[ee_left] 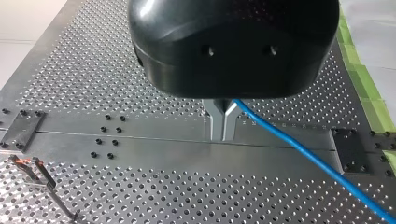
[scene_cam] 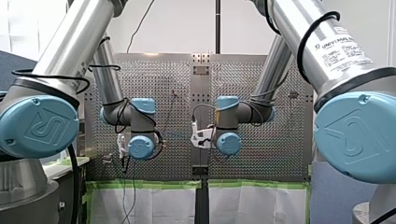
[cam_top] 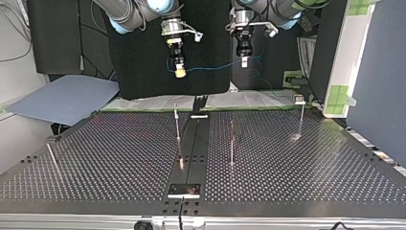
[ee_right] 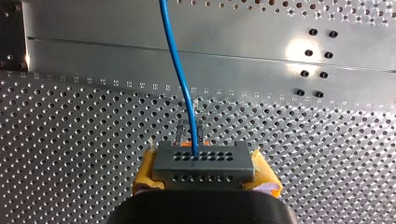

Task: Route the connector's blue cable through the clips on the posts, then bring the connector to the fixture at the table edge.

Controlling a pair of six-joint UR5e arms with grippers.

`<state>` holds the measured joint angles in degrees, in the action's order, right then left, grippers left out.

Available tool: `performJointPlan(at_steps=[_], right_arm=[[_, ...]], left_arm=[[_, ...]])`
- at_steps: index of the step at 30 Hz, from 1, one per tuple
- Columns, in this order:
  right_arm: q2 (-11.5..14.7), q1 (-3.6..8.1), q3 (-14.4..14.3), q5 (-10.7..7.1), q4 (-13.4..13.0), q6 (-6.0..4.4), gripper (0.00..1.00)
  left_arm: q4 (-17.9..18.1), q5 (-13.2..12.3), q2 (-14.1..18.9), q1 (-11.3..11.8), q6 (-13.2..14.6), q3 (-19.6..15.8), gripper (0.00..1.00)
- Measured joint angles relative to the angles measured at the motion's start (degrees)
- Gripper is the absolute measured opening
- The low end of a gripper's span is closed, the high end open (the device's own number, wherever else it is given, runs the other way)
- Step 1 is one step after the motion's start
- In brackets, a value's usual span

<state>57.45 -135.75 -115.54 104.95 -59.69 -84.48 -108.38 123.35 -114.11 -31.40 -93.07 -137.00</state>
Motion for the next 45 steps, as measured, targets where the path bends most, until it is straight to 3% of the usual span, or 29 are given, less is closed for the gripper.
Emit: performJointPlan(at_steps=[5,12,21,31,37,45], right_arm=[[-0.3,0.28,0.3,-0.3,0.3,-0.3,0.0],[-3.2,1.9,0.6,-1.26,3.2,-2.54,0.0],[-7.3,2.01,0.6,-1.32,7.6,-2.81,0.0],[-7.9,2.32,0.9,-1.62,8.7,-3.11,0.0],[-6.1,3.11,2.7,-3.24,8.7,-5.25,0.0],[-2.5,3.58,4.7,-6.31,8.6,-8.84,0.0]], left_arm=[[-0.7,-0.1,0.7,0.7,0.7,-0.7,0.0],[-2.2,-0.1,1.9,1.7,1.9,-1.5,0.0],[-2.3,-0.1,1.9,1.8,1.9,-1.6,0.0],[-2.3,-0.1,1.9,1.9,2.2,-1.1,0.0],[-4.3,0.2,4.0,1.8,2.4,1.0,0.0],[-7.8,3.3,8.0,2.3,2.6,3.2,0.0]])
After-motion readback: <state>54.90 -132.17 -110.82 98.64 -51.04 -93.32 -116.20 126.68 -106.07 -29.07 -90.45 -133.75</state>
